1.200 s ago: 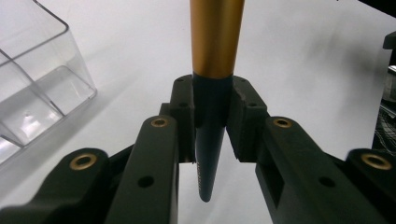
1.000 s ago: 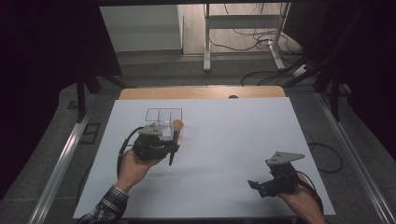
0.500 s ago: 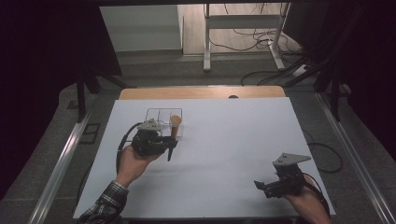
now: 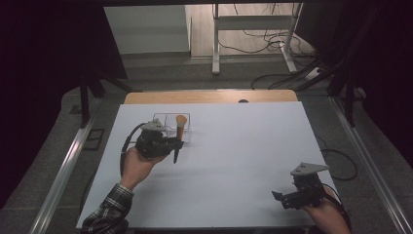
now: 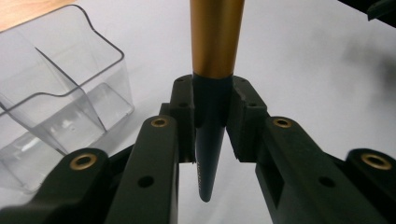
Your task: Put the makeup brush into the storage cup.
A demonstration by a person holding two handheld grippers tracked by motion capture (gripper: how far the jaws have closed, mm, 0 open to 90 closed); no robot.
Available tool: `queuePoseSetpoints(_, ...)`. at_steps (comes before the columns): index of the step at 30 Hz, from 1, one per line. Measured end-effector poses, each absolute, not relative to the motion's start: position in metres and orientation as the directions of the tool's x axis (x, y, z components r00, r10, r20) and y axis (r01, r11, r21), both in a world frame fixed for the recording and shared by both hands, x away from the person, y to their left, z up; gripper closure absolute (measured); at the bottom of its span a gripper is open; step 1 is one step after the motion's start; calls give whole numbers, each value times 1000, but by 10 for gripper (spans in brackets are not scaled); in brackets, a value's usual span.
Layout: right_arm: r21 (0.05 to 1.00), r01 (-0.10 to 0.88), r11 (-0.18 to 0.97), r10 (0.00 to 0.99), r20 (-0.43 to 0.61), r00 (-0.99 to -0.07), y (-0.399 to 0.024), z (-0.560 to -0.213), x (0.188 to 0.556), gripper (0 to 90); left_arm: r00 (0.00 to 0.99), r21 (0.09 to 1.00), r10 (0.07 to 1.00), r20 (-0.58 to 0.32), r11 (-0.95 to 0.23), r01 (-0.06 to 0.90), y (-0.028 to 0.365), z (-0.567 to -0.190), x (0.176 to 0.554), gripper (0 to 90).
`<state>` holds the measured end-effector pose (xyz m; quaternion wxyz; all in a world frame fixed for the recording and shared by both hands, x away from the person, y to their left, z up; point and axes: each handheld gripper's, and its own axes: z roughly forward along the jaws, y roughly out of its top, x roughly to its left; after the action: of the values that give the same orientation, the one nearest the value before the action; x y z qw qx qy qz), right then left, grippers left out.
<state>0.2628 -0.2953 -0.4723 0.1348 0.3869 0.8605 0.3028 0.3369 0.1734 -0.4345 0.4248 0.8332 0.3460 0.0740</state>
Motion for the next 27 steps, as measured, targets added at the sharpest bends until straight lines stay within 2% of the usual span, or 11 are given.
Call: queuePoseSetpoints(27, 650, 590, 479, 766, 18, -642, -304, -469, 261, 0, 691, 785, 694, -200, -309, 537, 184, -427, 365, 743)
